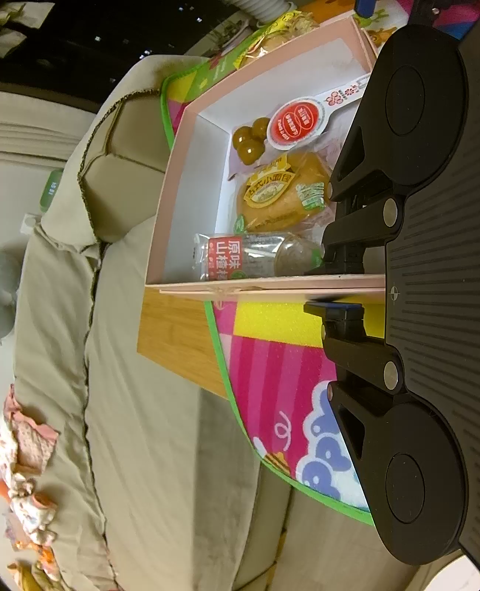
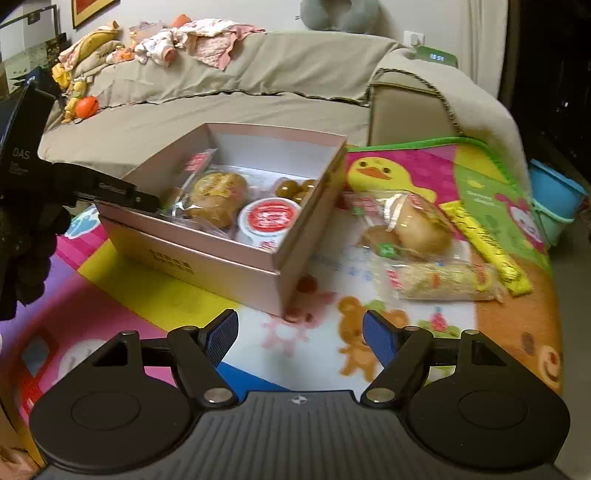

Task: Organize objects
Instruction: 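Grasp the wrapped bun with the right tool and drop it in the box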

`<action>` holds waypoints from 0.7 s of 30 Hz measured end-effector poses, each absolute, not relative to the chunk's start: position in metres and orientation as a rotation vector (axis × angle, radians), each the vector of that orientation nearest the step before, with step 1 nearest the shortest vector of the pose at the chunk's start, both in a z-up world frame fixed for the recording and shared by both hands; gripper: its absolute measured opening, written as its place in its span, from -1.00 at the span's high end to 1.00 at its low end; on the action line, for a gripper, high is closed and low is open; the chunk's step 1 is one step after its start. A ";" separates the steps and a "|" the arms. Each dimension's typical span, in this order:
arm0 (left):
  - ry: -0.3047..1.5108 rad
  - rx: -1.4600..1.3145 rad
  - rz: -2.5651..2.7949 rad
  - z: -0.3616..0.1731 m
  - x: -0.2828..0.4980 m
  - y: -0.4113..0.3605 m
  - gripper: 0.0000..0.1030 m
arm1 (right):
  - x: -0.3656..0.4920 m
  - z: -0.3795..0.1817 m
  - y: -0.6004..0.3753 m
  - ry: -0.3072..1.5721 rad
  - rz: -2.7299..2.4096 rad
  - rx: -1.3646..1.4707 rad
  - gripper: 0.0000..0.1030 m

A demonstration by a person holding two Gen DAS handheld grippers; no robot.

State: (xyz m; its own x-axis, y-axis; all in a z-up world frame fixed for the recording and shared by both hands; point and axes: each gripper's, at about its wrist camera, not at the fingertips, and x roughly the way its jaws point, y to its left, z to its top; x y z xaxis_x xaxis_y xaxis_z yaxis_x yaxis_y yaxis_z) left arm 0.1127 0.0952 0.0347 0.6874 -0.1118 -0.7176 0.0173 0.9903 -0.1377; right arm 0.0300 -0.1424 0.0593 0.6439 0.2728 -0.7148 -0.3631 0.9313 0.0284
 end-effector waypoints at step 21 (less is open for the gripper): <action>0.827 -0.111 -0.087 0.032 0.127 0.082 0.75 | 0.101 0.068 -0.209 0.719 0.139 -0.029 -0.49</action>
